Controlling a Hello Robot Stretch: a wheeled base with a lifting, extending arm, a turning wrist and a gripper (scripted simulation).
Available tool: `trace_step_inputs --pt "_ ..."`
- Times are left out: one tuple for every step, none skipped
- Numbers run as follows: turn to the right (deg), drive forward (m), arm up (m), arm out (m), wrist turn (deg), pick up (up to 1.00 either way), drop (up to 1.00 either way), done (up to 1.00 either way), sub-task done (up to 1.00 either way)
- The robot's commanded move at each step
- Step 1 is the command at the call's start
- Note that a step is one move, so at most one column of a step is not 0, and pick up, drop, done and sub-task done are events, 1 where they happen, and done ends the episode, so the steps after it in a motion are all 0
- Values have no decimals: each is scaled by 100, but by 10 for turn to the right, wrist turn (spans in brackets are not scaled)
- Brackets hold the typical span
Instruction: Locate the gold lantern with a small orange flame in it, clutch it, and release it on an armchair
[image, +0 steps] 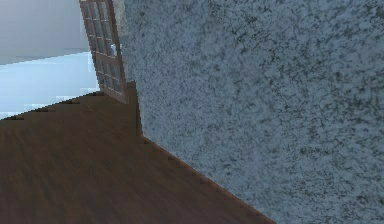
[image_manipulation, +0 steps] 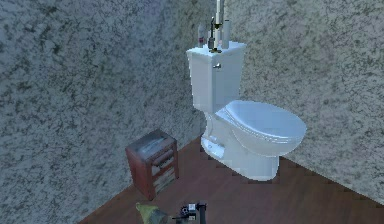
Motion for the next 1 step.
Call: trace_step_inputs --pt "0 0 0 0 450 0 0 0 0"
